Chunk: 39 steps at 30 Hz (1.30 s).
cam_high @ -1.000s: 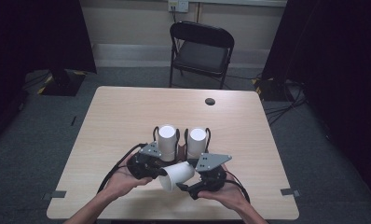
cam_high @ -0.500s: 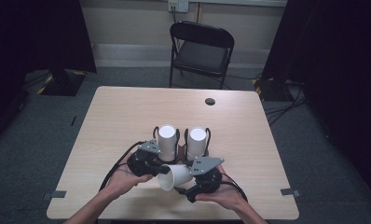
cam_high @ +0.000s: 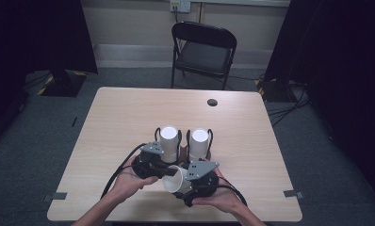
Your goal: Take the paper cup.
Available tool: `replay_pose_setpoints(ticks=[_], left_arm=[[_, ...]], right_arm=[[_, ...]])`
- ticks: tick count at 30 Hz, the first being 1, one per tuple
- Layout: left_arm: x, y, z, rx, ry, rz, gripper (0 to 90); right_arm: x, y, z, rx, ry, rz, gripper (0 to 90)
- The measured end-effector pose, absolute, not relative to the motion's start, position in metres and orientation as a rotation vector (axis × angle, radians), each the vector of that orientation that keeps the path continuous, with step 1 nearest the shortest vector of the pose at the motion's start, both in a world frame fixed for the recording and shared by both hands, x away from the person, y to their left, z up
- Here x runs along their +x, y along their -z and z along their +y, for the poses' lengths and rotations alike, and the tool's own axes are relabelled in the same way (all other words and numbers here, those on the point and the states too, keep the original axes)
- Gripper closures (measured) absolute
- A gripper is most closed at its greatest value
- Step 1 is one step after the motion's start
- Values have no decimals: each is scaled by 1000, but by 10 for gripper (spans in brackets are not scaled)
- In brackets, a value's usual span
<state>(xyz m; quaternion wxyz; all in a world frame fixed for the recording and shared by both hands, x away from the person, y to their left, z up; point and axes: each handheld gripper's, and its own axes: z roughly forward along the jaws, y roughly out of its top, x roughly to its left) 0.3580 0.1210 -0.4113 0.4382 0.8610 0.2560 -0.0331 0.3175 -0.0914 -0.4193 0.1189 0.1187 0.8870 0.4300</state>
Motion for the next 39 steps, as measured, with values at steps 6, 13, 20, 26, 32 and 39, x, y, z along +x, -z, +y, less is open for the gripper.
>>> replay_pose_setpoints(ticks=[6,13,20,26,32,39], left_arm=[[357,414,119,2114,107,648,872],[356,417,113,2112,140,689,865],[357,418,117,2088,178,714,857],[356,418,115,2090,164,715,847],[354,417,116,2088,139,705,841],[353,418,118,2059,119,715,815]], right_arm=[[315,420,-88,324,-1257,2576,126],[312,419,-85,290,-1252,2571,171],[309,415,-86,282,-1279,2536,198],[310,415,-87,290,-1276,2542,212],[310,414,-88,302,-1289,2543,225],[313,412,-91,369,-1338,2536,236]])
